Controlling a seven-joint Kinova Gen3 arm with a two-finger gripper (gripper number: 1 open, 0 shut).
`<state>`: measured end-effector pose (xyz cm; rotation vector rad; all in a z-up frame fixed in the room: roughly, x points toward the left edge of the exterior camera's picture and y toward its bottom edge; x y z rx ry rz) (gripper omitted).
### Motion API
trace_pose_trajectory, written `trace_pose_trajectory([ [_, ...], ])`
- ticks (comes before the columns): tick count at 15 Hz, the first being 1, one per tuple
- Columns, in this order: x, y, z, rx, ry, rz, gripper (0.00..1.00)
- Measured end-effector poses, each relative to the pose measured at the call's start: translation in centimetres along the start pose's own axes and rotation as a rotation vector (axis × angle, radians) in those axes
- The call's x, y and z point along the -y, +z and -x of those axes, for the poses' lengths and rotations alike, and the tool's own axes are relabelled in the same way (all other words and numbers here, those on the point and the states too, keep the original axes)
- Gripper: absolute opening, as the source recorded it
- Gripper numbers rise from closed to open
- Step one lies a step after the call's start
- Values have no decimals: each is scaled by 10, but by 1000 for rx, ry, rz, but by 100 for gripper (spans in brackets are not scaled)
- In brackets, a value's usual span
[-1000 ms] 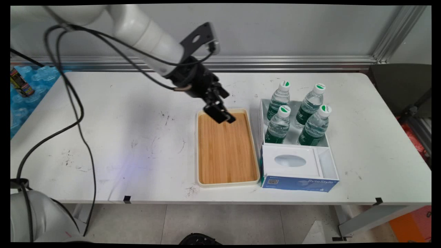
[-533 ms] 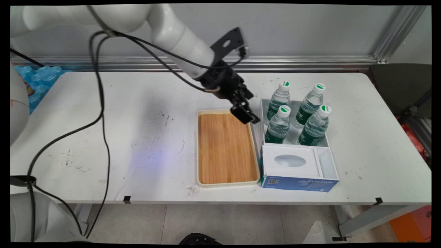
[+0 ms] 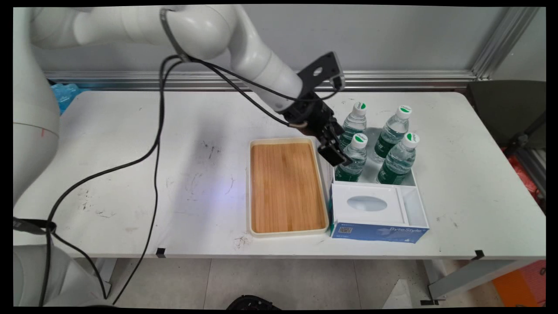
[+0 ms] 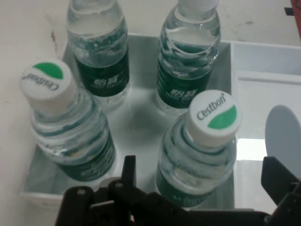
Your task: Pick up the green bottle from the white box
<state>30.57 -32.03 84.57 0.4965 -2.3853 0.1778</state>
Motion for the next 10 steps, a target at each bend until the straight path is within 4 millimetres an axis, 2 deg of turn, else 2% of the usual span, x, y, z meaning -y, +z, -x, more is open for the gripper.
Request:
trace_pose_trajectory([
  [6,6,33,-1,7,-2,21,100],
  [10,10,48,-1,15,-3,37,100],
])
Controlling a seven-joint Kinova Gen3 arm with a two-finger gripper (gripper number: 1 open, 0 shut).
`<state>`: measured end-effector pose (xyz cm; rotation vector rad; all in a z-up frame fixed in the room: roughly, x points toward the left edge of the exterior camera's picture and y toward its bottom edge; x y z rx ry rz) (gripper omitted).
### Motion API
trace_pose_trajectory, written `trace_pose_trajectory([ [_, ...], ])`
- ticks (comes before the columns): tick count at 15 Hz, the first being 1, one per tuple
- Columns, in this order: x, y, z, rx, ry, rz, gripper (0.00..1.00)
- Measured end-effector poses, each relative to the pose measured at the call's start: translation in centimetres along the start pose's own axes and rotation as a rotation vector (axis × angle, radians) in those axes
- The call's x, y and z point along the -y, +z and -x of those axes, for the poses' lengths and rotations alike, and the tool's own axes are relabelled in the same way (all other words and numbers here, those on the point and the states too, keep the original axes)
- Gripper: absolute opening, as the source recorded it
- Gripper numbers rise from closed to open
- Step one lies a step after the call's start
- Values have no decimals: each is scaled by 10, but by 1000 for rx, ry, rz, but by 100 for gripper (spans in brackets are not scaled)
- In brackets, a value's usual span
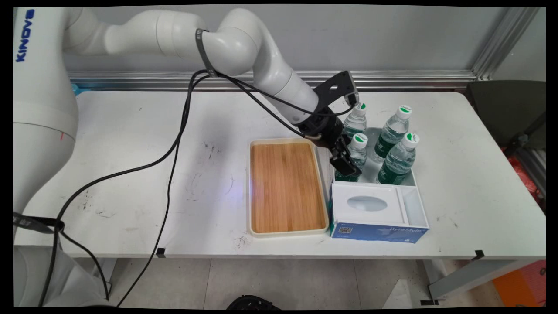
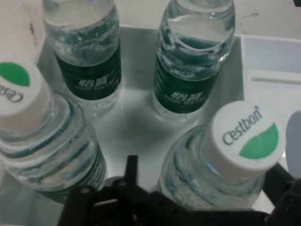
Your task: Pick up the green bottle from the white box, then place the picked object on the tray
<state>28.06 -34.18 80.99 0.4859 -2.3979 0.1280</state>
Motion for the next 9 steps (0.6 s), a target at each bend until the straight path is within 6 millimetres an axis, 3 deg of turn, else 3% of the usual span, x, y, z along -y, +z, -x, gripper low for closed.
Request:
trace_pose_trajectory([
  [1,1,2,0,0,0,3,100],
  [2,3,2,-1,-1,1,7,0],
  [9,5,-8,-7,-7,-11,32,0],
])
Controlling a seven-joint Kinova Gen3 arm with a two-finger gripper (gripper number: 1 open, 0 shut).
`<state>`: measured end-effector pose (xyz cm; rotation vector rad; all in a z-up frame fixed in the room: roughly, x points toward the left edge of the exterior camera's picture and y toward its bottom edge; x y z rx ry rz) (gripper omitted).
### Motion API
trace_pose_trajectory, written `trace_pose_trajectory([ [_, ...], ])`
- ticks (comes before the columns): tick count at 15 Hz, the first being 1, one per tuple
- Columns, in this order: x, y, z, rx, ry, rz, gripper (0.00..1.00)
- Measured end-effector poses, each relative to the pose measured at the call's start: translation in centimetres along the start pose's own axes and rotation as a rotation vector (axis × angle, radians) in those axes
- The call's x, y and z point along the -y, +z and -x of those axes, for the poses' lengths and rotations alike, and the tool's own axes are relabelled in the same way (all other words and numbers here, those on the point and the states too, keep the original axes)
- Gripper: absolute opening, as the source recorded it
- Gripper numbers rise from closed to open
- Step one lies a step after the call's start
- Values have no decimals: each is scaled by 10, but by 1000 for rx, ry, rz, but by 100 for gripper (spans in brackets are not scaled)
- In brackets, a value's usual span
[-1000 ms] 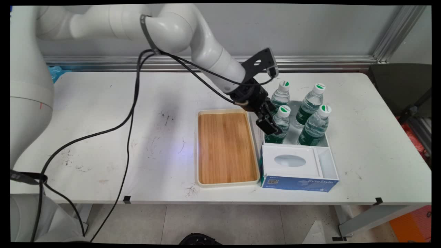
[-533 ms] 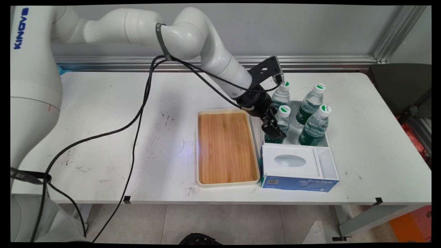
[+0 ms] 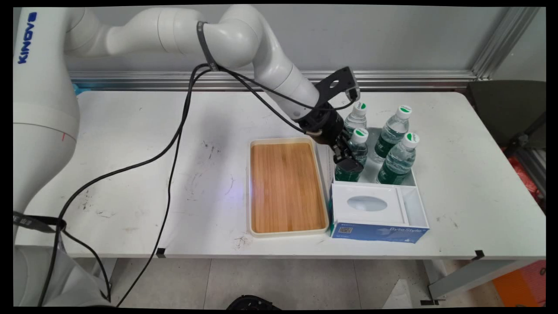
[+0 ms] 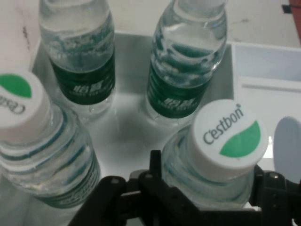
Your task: Place the picked object on the tray
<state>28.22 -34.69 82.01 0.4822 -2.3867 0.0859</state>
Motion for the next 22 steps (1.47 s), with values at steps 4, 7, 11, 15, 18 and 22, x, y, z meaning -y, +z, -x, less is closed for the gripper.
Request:
trace_pose_trajectory([
  [4,-2,-17,-15,-23,0,-7,0],
  [7,-5,-36,-27,-31,21,-22,0],
  [11,-11,-70,-33,-18,33,-57,0],
  [15,-22,-112,-20,10,3,-100,0],
  [18,-27,-143,3,35,-38,-143,0],
  [22,-26,-169,36,55,-96,-194,0],
])
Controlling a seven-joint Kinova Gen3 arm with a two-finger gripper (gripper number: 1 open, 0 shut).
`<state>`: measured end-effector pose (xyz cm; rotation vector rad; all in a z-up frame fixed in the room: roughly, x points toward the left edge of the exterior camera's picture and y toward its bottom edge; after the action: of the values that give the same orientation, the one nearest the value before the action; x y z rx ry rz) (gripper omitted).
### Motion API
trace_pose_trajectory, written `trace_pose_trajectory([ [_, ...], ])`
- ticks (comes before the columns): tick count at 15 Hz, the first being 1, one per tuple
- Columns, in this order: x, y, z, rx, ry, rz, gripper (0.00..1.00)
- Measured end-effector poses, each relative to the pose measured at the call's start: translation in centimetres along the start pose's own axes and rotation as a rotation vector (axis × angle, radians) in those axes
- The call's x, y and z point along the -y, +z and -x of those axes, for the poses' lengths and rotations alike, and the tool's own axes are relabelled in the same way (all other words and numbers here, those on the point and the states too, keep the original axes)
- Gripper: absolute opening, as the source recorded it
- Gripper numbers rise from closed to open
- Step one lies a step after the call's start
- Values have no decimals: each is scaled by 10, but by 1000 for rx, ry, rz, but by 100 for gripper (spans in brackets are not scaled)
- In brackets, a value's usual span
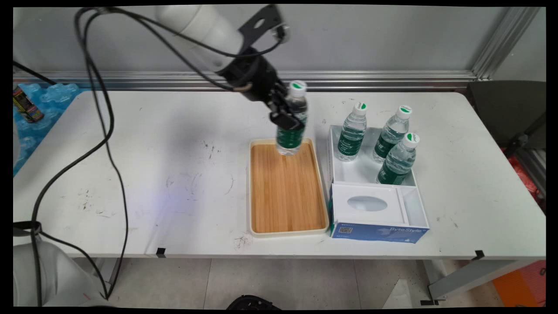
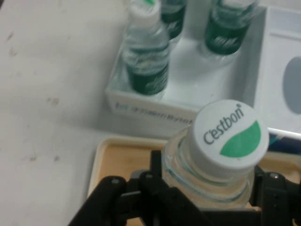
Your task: Place the picked object on the tray
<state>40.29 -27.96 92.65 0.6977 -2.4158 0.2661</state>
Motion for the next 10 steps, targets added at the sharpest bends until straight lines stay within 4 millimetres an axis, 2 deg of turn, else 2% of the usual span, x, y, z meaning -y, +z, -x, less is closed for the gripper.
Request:
trace_pose_trajectory([
  [4,12,-2,26,0,-58,-24,0],
  [10,33,24,43,-19,-93,-22,0],
])
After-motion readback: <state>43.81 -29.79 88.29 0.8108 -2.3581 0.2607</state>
